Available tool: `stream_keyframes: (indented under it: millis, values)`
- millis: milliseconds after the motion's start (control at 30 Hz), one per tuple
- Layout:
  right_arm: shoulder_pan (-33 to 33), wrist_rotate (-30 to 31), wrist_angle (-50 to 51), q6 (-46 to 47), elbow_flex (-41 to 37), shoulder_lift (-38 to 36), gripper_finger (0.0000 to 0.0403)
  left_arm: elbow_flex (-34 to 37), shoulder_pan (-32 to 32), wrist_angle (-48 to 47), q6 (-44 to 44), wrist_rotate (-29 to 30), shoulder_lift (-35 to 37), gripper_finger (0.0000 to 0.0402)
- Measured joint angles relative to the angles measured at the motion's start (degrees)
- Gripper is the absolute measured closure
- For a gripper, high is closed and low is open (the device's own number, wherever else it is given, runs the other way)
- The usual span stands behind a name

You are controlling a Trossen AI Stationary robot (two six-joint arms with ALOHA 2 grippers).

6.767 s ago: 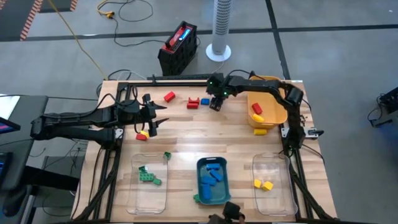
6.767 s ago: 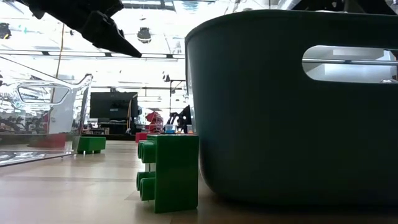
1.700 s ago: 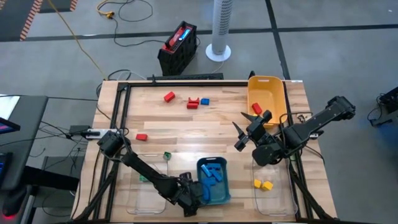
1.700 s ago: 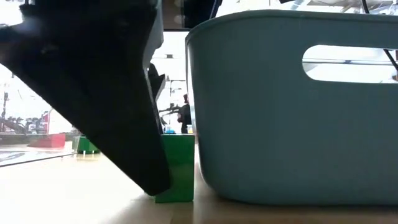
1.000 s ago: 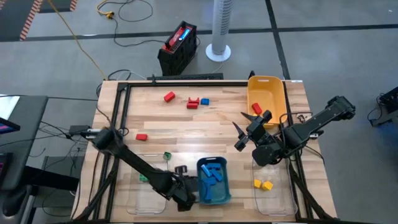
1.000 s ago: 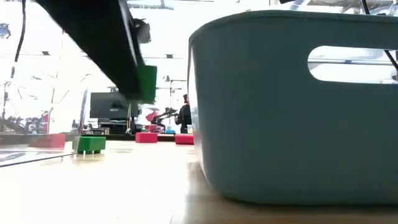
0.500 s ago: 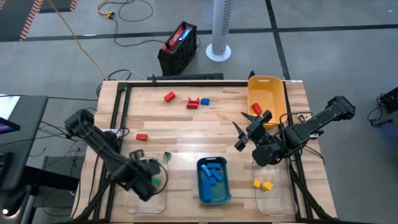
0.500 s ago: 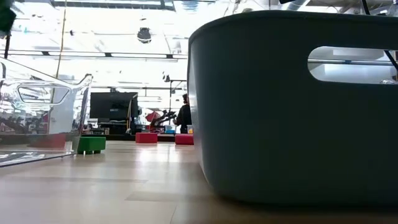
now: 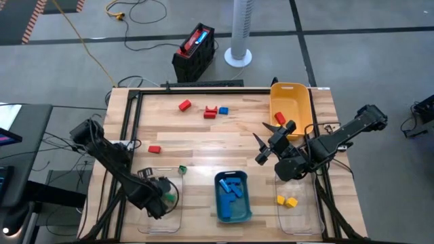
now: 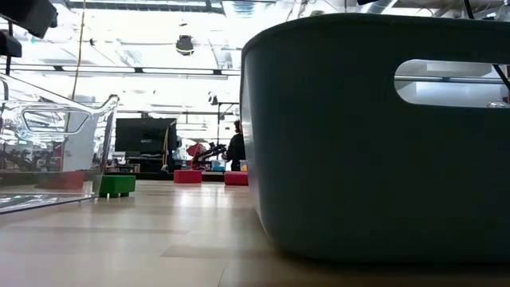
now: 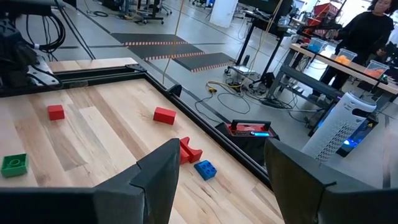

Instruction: Sort blocks

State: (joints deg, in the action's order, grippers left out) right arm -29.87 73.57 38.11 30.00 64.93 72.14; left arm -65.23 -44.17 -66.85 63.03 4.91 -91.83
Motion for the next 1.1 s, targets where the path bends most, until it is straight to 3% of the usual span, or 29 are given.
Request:
stream_keyframes:
  millis: [200,333,400,600,867,967,1100]
  values:
    - [0.0,-0.1,0.1,0.0,0.0,0.0,0.0159,-0.7,2.4,-0.8,-3.4,-4.1,0.0,0.019]
    - [0.0,-0.2,0.2,0.0,0.0,0.0,0.0159,-5.9,5.0,-5.4,-7.6,-8.0,0.0,0.0178]
    - [0.0,-0.2,0.2,0.0,0.0,0.0,0.0159,-9.6,6.5,-9.1,-10.2,-5.8,0.0,0.0176]
    - [0.0,-0.3,0.0,0.0,0.0,0.3,0.0159,-16.6,13.3,-17.9,-16.9,9.0,0.1,0.0176]
    - [0.0,-1.8,0.2,0.6,0.0,0.3,0.0159,-15.1,30.9,-14.0,-25.8,11.7,0.4,0.0176]
    - [-0.4,-1.8,0.9,1.5,0.0,0.3,0.0159,-15.1,35.9,-11.3,-34.2,9.2,0.4,0.0175]
    - [-0.9,-1.9,1.5,2.0,0.0,0.3,0.0159,-15.1,38.5,-12.6,-56.3,8.9,0.0,0.0175]
